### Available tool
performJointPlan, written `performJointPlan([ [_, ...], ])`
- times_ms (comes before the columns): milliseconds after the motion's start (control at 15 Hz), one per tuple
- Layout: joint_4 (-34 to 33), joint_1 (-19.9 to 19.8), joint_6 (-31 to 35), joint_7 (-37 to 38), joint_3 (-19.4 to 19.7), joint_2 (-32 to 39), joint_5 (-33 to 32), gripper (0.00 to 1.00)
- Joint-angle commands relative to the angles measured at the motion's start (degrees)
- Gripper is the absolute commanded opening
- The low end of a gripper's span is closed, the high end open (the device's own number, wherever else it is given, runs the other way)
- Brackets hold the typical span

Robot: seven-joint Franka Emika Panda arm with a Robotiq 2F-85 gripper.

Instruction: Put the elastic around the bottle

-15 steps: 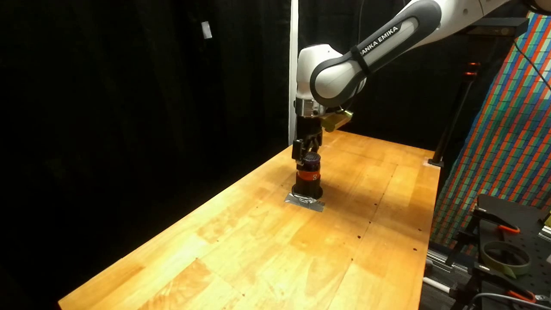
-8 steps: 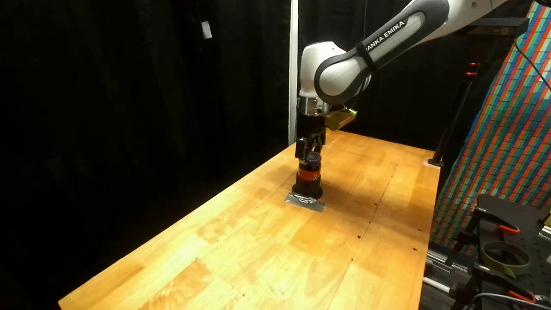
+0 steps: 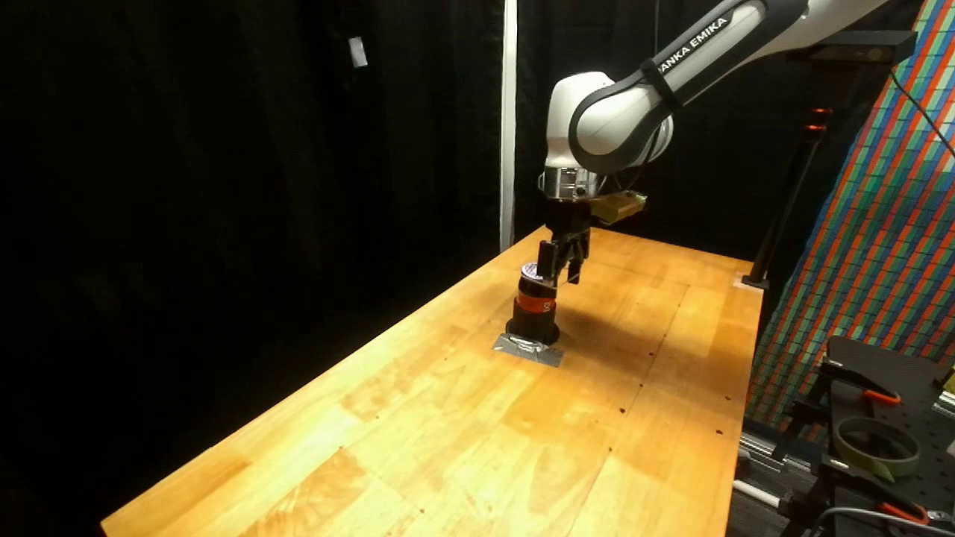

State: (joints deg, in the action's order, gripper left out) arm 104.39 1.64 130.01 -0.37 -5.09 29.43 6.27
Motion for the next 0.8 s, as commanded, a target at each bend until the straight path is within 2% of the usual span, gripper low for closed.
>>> performJointPlan([
  [0,6.31,-1.2,2.79,-2.67,-0.64,-3.32,2.94,1.0],
  [333,10.74,0.72,16.91,0.22,-0.04,-2.61,2.16,1.0],
  [733,13.34,3.27,24.53,4.17,1.14,-2.05,0.28,1.0],
])
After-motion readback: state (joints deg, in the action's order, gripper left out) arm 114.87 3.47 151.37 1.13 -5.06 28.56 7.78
